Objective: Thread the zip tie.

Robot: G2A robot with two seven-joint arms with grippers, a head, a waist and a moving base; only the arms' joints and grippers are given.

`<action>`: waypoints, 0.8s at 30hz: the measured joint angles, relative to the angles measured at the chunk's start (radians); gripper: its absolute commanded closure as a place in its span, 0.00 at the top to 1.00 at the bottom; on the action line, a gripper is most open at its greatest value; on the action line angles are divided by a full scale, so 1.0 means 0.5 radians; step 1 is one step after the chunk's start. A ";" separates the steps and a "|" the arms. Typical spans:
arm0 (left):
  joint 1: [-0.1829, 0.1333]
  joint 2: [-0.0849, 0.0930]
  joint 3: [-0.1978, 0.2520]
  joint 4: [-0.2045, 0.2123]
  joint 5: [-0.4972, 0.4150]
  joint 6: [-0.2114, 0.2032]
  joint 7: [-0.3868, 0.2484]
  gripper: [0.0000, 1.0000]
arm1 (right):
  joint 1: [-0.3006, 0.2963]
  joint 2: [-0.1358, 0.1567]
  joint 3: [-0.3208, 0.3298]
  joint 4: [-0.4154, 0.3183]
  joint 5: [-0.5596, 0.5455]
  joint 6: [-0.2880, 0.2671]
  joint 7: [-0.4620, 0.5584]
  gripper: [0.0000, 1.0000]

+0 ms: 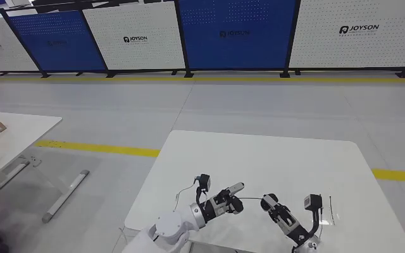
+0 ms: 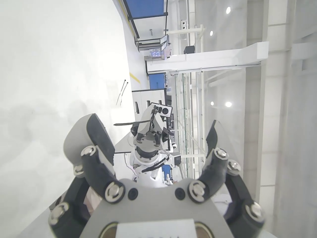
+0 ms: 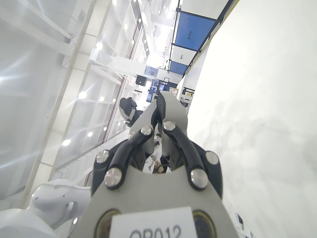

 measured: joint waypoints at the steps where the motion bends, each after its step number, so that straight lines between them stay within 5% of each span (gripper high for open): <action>1: 0.001 0.000 0.000 0.000 0.000 0.000 -0.001 1.00 | 0.000 0.000 0.000 0.000 0.000 0.000 0.000 0.00; 24: -0.035 -0.009 0.080 0.019 -0.002 0.029 0.030 1.00 | 0.054 -0.021 -0.072 0.056 0.028 -0.015 0.024 0.00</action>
